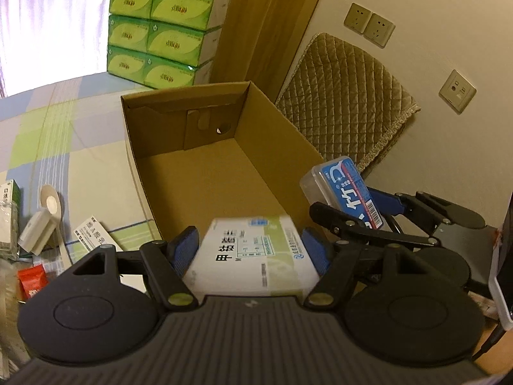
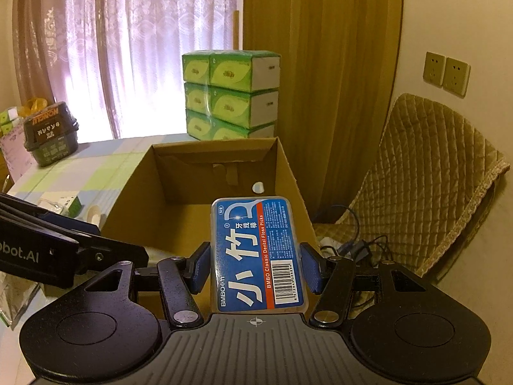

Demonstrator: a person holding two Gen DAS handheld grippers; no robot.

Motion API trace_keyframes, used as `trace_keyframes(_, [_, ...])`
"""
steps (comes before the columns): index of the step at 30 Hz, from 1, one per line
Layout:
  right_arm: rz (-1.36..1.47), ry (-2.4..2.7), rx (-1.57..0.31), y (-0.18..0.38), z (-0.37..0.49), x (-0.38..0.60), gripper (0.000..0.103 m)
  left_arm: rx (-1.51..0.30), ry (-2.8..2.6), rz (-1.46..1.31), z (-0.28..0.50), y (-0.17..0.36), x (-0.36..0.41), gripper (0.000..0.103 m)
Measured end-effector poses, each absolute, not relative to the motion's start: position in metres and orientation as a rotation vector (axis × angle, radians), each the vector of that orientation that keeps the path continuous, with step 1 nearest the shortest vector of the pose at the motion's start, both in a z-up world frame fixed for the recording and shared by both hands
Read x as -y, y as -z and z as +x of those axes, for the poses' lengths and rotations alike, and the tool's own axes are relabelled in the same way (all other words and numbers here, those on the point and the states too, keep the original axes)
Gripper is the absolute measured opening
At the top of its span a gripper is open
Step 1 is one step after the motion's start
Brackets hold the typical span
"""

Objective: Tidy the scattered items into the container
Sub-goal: 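Carry both boxes to the cardboard box and release them inside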

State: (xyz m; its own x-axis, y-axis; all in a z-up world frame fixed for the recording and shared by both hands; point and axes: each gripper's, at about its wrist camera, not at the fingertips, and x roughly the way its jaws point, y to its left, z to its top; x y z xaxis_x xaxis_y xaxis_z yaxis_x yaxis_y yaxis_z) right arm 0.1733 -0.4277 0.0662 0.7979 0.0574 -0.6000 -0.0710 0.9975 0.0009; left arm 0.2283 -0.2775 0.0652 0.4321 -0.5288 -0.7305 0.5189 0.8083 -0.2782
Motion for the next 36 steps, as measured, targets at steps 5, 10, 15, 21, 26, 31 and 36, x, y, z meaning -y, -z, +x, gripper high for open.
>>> trace_keyframes(5, [-0.019, -0.066, -0.649, -0.064, 0.174, 0.43, 0.06, -0.918, 0.643, -0.039, 0.232, -0.065, 0.271, 0.069])
trace_keyframes(10, [-0.019, -0.073, -0.652, -0.063, 0.174, 0.428, 0.06, -0.911, 0.637, -0.032, 0.229, -0.067, 0.267, 0.069])
trace_keyframes(15, [-0.022, -0.083, -0.659, -0.062, 0.175, 0.424, 0.06, -0.908, 0.63, -0.034, 0.227, -0.067, 0.261, 0.071])
trace_keyframes(21, [-0.022, -0.096, -0.67, -0.057, 0.178, 0.42, 0.06, -0.898, 0.605, -0.053, 0.224, -0.069, 0.245, 0.073])
trace_keyframes(26, [-0.012, -0.109, -0.679, -0.054, 0.185, 0.415, 0.06, -0.902, 0.585, -0.07, 0.223, -0.068, 0.231, 0.075])
trace_keyframes(31, [-0.04, -0.131, -0.676, -0.052, 0.189, 0.407, 0.06, -0.912, 0.566, -0.087, 0.222, -0.064, 0.219, 0.076])
trace_keyframes(36, [-0.036, -0.125, -0.672, -0.051, 0.187, 0.407, 0.061, -0.917, 0.56, -0.09, 0.218, -0.061, 0.214, 0.076])
